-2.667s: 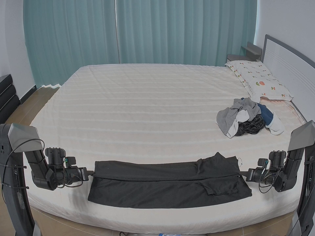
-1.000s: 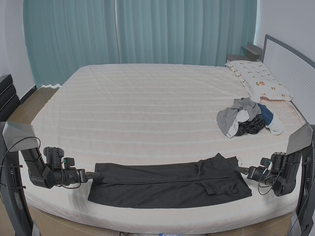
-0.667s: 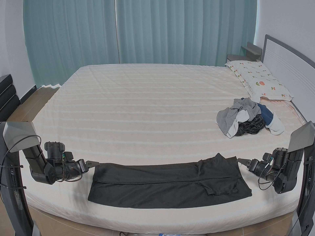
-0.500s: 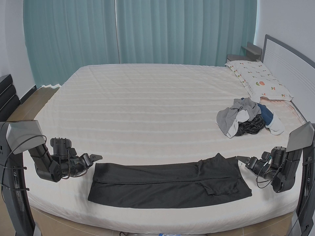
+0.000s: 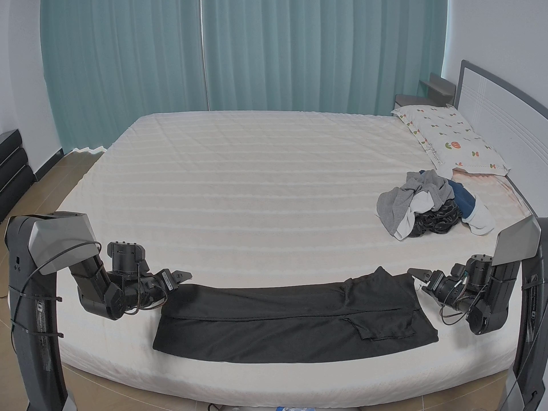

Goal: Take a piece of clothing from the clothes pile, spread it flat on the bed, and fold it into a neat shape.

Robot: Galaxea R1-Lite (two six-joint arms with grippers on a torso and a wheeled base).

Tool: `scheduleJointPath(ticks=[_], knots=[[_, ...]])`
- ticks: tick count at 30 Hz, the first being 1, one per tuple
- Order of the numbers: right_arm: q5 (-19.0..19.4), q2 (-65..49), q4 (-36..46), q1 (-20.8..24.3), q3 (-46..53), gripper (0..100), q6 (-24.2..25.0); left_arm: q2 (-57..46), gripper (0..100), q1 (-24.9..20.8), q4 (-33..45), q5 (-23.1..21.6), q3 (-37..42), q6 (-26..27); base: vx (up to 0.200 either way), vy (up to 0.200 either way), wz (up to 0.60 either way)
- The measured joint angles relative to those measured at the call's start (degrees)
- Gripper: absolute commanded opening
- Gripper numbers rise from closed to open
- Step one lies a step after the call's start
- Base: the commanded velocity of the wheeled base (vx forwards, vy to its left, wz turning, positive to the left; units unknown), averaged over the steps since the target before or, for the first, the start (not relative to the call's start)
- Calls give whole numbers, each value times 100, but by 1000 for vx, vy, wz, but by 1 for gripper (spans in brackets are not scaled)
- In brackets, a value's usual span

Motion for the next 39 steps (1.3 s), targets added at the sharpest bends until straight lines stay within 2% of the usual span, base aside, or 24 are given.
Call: scheduleJointPath(ticks=[1,2,12,20,28,29,35,39], knots=[[-2,4,2,2,0,100,0,13,100,-2,5,13,-6,13,0,0,0],[-2,6,2,5,0,100,-1,22,0,-2,2,29,-11,16,0,0,0],[-11,28,20,55,-116,100,-30,124,0,-6,-9,244,-107,24,0,0,0],[-174,61,605,133,-524,100,-35,190,0,77,-2,345,-212,24,0,0,0],[-232,144,655,256,-852,100,-68,217,0,91,2,352,-234,24,0,0,0],[-232,157,660,265,-874,0,-80,218,0,96,2,350,-234,24,0,0,0],[-273,282,761,284,-981,0,-540,223,0,101,9,352,-234,20,0,0,0],[-613,380,772,300,-1069,0,-617,223,0,102,16,352,-229,20,0,0,0]])
